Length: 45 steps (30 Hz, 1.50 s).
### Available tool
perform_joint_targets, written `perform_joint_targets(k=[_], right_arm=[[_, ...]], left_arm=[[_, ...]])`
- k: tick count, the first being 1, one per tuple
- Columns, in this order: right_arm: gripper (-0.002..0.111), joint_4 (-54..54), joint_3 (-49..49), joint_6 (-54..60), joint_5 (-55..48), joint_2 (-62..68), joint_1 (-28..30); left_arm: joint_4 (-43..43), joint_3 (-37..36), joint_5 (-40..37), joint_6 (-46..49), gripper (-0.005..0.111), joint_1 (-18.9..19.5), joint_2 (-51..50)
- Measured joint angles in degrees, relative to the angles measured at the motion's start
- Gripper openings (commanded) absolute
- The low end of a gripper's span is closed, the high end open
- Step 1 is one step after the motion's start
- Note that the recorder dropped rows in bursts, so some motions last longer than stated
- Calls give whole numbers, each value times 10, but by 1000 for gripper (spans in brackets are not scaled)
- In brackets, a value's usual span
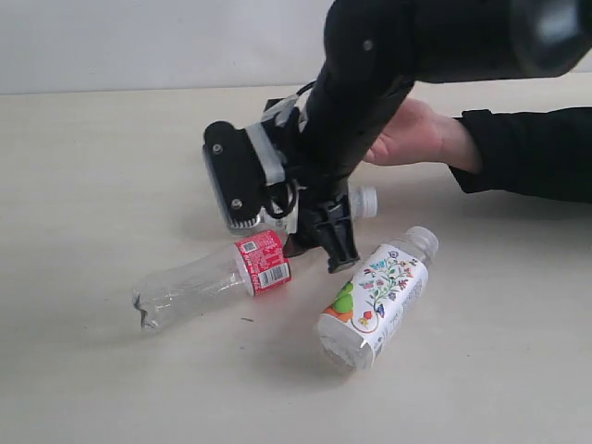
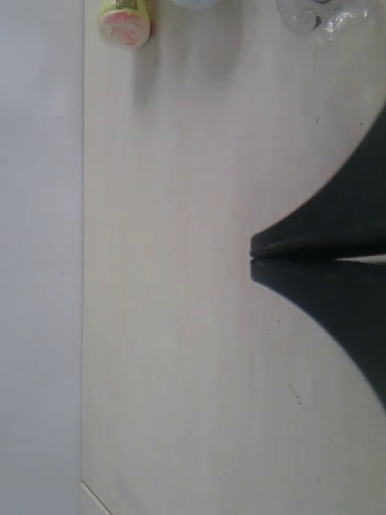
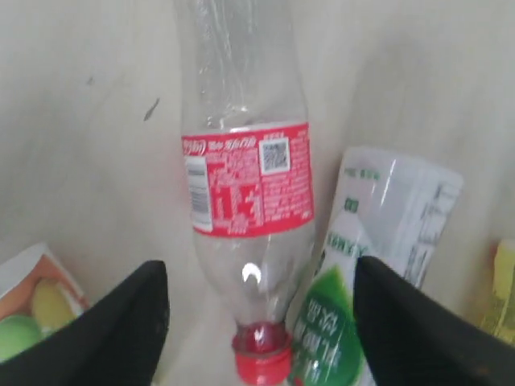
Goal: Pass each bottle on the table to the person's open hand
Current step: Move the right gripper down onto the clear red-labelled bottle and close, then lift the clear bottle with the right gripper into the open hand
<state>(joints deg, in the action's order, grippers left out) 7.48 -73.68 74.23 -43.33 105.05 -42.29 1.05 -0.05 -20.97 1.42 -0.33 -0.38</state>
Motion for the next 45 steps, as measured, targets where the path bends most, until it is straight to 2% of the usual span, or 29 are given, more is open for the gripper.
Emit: perform_joint_targets(k=[7, 18, 30, 32, 34, 36, 37, 39, 41, 42, 45], right_arm=[[74, -3, -39, 19, 47, 62, -39], [74, -2, -47, 23, 55, 111, -99], [71, -1, -48, 21, 90, 154, -103], [67, -1, -48, 16, 92, 162, -103], [57, -1, -48, 8, 96, 163, -103], [44, -1, -48, 2, 103, 163, -103], [32, -1, -48, 1, 106, 163, -103], [16, -1, -48, -1, 113, 163, -103], [4, -1, -48, -1, 114, 163, -103], [0, -1, -48, -1, 114, 163, -103], [0, -1, -48, -9, 103, 157, -105]], left_arm=[[0, 0, 0, 0, 0, 0, 0], [0, 0, 0, 0, 0, 0, 0], [0, 0, 0, 0, 0, 0, 0], [0, 0, 0, 0, 0, 0, 0], [0, 0, 0, 0, 0, 0, 0], [0, 0, 0, 0, 0, 0, 0], [0, 0, 0, 0, 0, 0, 0], [0, 0, 0, 0, 0, 0, 0], [0, 0, 0, 0, 0, 0, 0], [0, 0, 0, 0, 0, 0, 0], [0, 0, 0, 0, 0, 0, 0]])
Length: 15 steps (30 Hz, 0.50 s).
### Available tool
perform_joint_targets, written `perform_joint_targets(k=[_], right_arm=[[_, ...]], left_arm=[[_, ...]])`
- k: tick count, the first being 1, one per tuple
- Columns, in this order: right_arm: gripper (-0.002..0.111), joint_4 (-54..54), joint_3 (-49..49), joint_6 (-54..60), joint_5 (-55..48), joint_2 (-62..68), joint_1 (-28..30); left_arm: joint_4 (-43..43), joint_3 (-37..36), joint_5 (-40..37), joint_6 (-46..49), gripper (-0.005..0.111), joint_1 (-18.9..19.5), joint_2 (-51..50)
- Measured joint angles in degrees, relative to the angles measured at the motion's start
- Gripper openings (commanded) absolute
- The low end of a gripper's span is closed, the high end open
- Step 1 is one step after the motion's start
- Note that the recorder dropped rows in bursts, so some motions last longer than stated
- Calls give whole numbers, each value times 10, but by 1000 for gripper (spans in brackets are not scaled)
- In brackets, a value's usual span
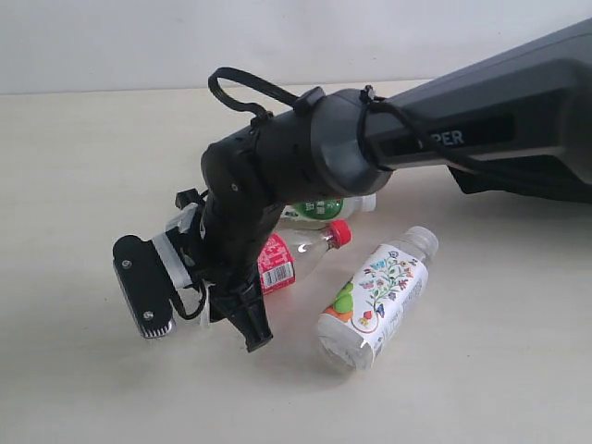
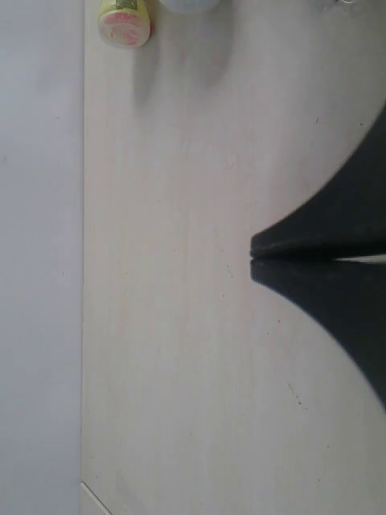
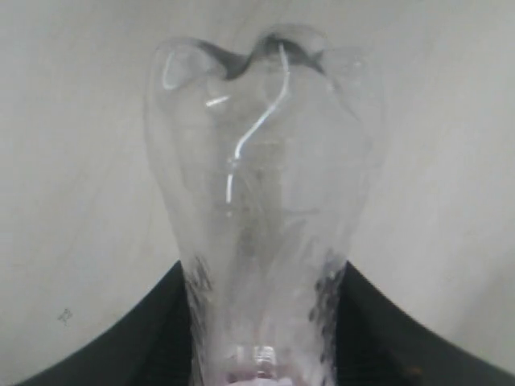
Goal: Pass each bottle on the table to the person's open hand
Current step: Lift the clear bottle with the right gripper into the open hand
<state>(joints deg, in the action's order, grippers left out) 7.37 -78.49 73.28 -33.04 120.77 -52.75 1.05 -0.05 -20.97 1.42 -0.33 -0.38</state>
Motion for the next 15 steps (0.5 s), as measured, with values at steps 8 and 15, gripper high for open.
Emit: perform_joint_targets(k=[8, 15], right_arm=[[0, 13, -29, -56, -52, -101, -11], [0, -85, -55, -291, -62, -163, -11]], left_arm=[[0, 0, 0, 0, 0, 0, 0], [0, 0, 0, 0, 0, 0, 0]])
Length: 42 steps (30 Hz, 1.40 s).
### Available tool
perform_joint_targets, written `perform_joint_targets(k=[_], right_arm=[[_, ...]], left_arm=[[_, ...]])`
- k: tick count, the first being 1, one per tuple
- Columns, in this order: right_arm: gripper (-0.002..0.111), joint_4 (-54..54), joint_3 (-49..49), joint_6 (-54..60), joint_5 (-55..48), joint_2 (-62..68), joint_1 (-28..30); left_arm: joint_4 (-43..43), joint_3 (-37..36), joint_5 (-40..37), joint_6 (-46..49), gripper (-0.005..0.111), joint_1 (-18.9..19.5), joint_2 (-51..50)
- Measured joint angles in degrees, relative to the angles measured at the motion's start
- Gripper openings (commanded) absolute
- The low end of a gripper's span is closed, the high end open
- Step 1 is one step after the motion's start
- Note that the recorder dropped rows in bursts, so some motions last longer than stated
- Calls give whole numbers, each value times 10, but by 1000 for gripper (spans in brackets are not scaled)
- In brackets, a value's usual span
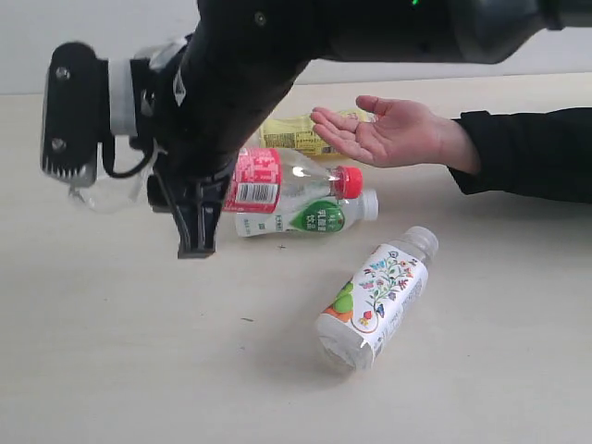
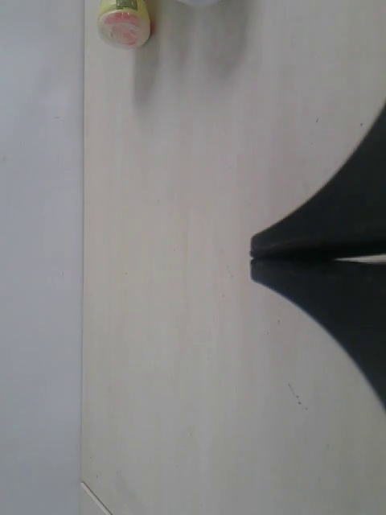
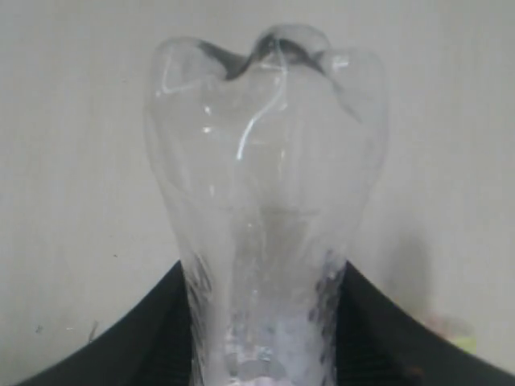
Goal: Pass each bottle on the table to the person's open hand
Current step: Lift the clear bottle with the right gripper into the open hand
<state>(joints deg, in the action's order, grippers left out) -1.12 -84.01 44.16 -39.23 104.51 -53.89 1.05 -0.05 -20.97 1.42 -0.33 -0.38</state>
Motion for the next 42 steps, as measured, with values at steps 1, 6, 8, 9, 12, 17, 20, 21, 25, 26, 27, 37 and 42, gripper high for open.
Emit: perform_joint_targets(k=[1, 6, 8, 9, 12, 17, 20, 21, 25, 26, 27, 37, 42], right_arm=[[0, -29, -1, -46, -1, -5, 0], [0, -236, -10, -385, -11, -19, 20], [0, -290, -14, -491, -32, -21, 43], [0, -314, -16, -540, -44, -22, 57], [0, -346, -18, -646, -69, -22, 101], [0, -303, -18, -716, -50, -22, 179], [0, -251, -32, -724, -30, -20, 223], [0, -235, -44, -724, -30, -15, 236], [0, -177, -107, -720, -46, 15, 268], [0, -173, -120, -717, -52, 25, 271], [0, -167, -136, -710, -61, 37, 272], [0, -150, -242, -697, -138, 163, 272], [1, -147, -264, -696, -146, 195, 272]], left_arm=[[0, 0, 0, 0, 0, 0, 0], [0, 0, 0, 0, 0, 0, 0], [0, 0, 0, 0, 0, 0, 0], [0, 0, 0, 0, 0, 0, 0], [0, 0, 0, 0, 0, 0, 0], [0, 0, 0, 0, 0, 0, 0], [0, 0, 0, 0, 0, 0, 0], [0, 0, 0, 0, 0, 0, 0], [0, 0, 0, 0, 0, 0, 0], [0, 0, 0, 0, 0, 0, 0], [0, 0, 0, 0, 0, 0, 0], [0, 0, 0, 0, 0, 0, 0], [0, 0, 0, 0, 0, 0, 0]])
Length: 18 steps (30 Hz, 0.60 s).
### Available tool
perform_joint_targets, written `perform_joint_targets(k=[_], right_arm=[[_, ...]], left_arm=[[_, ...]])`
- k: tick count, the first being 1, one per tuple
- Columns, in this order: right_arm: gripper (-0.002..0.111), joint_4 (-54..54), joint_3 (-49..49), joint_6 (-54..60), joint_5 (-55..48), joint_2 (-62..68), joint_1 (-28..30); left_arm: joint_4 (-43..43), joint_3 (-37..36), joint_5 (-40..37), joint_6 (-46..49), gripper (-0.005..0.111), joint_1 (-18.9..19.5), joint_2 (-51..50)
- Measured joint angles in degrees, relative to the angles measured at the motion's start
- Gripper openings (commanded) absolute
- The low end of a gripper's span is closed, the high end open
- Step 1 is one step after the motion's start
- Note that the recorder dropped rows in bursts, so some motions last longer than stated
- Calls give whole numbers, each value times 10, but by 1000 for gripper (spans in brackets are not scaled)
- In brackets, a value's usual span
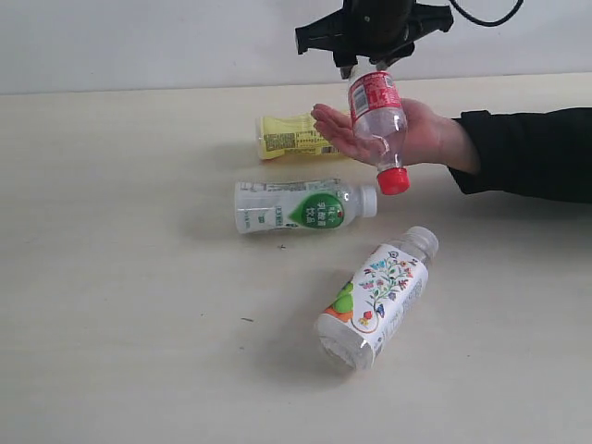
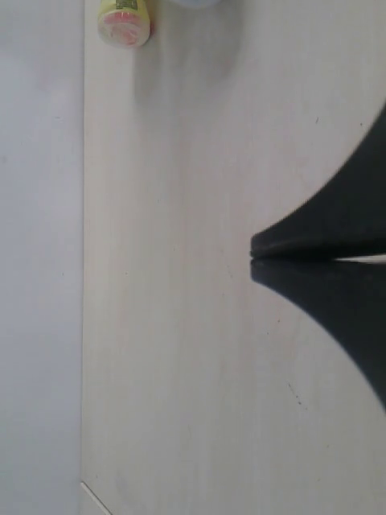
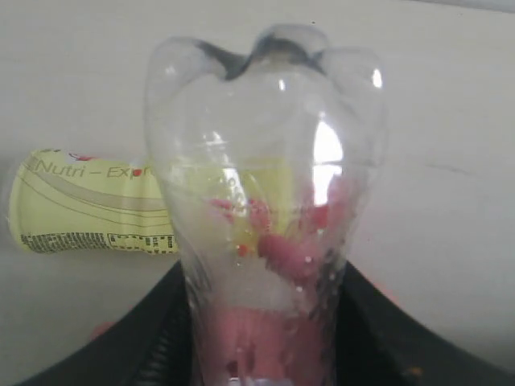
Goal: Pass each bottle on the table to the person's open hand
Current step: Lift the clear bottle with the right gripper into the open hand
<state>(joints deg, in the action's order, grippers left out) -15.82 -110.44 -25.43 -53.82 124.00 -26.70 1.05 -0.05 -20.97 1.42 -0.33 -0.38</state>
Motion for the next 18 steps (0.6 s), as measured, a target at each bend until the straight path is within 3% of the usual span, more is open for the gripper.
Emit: perform_joint_targets(k=[11, 18], right_arm=[[33, 18, -14, -1, -2, 24, 19], [72, 22, -14, 12, 5, 27, 20]], left_arm=[[0, 0, 0, 0, 0, 0, 0], [0, 0, 0, 0, 0, 0, 0]])
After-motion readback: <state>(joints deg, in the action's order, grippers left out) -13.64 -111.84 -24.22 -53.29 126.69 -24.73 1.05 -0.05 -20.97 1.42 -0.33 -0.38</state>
